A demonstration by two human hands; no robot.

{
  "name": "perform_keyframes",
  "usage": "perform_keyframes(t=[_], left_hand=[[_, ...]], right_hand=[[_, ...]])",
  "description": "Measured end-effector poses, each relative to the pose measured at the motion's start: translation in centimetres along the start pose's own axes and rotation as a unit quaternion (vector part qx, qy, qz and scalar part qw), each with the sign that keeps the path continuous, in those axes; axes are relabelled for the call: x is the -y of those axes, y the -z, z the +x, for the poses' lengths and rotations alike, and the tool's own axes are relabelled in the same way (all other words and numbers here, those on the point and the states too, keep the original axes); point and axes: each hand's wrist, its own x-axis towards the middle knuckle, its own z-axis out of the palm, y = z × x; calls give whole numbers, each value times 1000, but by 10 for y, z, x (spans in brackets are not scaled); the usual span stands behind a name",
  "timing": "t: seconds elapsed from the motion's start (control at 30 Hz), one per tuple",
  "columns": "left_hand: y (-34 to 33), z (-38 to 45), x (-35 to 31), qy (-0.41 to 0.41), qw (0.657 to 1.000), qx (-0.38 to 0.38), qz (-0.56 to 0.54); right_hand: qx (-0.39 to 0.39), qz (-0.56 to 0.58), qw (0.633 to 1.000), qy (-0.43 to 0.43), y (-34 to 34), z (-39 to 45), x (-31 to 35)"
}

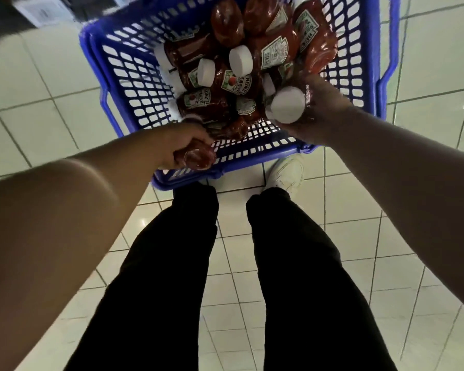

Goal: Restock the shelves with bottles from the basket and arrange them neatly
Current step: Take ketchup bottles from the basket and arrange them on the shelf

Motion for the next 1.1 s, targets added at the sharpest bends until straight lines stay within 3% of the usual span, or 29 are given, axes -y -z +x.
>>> perform_keyframes(t=[0.07, 0.17, 0.3, 0.47, 0.7, 0.87, 1.0, 1.1], left_hand=[[-8, -42, -4, -19, 1000, 6, -23], [-20, -129, -15, -70, 993, 60, -68], [-34, -273, -31, -183, 971, 118, -96], [-32, -451, -49, -347, 929, 110, -64], [-19, -670, -58, -545, 834, 77, -45], [-2, -795, -56, -678, 735, 4, -22], [8, -866, -60, -738, 674, -32, -19], [21, -903, -75, -767, 632, -99, -43]], right_hand=[[-8, -9, 1000, 19, -7, -40, -5], [42, -33, 997, 50, -19, -116, -11], [142, -13, 986, 84, -52, -249, -10], [261, -80, 948, 165, -85, -412, 5], [346, -119, 868, 334, -145, -607, 40], [397, -163, 798, 423, -178, -713, 56], [460, -212, 726, 465, -212, -783, 72], [442, -243, 681, 531, -239, -821, 87]])
